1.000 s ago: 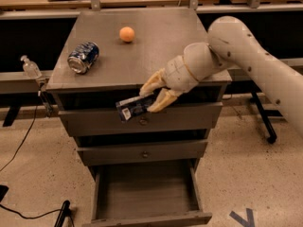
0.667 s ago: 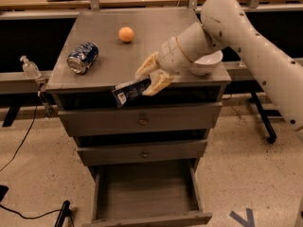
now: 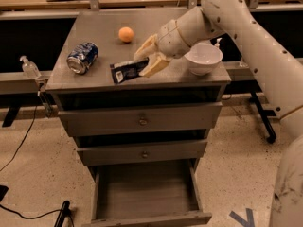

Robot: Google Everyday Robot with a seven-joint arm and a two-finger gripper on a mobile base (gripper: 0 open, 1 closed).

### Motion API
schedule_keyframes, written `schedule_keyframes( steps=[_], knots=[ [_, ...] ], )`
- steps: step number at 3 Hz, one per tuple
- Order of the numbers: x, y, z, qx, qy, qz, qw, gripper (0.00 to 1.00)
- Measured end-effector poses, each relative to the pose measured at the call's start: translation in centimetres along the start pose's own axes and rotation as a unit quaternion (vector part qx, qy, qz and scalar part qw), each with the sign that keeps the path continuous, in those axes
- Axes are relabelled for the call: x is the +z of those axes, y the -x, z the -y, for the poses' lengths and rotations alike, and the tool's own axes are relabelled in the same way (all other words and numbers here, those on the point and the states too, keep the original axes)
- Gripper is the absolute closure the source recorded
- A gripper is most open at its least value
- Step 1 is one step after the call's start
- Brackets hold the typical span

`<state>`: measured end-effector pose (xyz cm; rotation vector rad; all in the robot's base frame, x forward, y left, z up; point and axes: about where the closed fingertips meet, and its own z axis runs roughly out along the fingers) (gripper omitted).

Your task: Pick rxbar blueberry from bottom drawer and place on counter

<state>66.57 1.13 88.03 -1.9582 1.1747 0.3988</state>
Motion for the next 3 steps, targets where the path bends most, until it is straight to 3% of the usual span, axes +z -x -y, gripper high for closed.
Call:
schedule_keyframes(
  steps=[1,2,3],
  knots=[
    [-0.9,-1.2,2.3,0.050,-0.056,0.008,0.9971,1.00],
    [-1.8,-2.9,4.1,0.091,-0.114,0.002,0.9893,1.00],
    [-1.6,-3.0,4.6,0.095,-0.125,0.003,0.9877,0.79]
  ],
)
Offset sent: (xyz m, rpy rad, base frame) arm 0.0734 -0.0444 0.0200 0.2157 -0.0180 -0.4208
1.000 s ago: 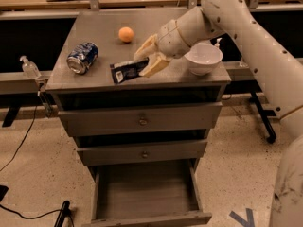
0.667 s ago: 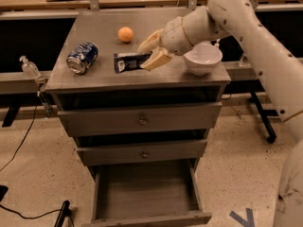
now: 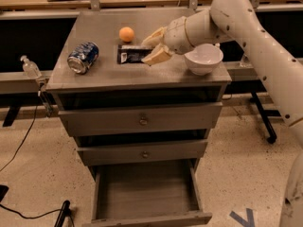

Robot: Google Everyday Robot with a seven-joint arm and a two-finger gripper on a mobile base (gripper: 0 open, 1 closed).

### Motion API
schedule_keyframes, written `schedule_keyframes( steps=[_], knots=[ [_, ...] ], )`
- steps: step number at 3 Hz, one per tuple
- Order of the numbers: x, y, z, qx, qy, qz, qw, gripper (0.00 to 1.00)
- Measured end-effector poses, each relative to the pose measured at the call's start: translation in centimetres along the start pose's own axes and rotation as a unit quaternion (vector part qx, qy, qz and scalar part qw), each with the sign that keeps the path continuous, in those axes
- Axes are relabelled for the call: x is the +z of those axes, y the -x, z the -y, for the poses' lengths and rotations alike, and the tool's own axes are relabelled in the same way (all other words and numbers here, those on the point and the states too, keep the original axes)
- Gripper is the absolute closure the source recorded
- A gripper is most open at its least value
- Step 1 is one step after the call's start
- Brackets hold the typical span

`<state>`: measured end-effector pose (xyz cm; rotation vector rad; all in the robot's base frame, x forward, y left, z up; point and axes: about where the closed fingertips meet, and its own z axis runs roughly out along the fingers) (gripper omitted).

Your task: Pick rxbar blueberry from bottom drawer and place on counter

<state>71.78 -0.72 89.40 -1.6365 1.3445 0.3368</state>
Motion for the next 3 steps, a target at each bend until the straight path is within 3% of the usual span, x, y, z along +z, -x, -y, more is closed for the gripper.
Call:
schedule_keyframes(
  steps=[1,3],
  knots=[
    [0.36,0.05,-0.08,0.000,0.001,0.001,1.0000,0.48],
    [0.84,0.15,-0.27,0.000,0.005,0.003,1.0000,0.02]
  ],
)
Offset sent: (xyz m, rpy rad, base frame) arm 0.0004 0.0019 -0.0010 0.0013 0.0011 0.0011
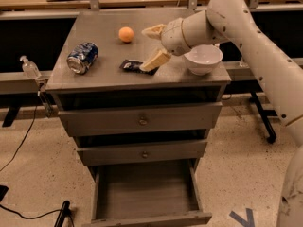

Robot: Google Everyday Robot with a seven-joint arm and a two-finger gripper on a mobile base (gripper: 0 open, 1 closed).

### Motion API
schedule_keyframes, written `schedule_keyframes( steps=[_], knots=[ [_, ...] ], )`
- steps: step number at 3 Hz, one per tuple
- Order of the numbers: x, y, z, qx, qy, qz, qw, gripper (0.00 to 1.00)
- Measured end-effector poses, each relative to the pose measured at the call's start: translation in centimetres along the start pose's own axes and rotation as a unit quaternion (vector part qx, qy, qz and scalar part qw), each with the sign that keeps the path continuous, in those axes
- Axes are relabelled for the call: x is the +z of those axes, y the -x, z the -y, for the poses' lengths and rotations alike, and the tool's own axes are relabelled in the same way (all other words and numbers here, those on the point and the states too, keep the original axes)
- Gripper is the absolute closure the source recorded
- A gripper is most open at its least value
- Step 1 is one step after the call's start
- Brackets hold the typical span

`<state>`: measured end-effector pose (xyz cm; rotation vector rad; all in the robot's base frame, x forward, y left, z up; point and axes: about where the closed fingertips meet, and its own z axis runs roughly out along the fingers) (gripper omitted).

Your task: Pick rxbar blueberry from bottom drawer and place on counter

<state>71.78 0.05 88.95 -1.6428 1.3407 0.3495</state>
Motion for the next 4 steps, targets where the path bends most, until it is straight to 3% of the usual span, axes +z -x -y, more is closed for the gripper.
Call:
schedule_keyframes(
  steps=[2,3,4],
  knots=[
    [-0.1,0.6,-0.1,0.007,0.015,0.014,0.9998,0.00],
    [-1.1,0.8,0.3,0.021,-0.002,-0.019,0.9996,0.00],
    [-1.1,1.0,0.3,0.024,-0.002,-0.021,0.9995,0.00]
  ],
)
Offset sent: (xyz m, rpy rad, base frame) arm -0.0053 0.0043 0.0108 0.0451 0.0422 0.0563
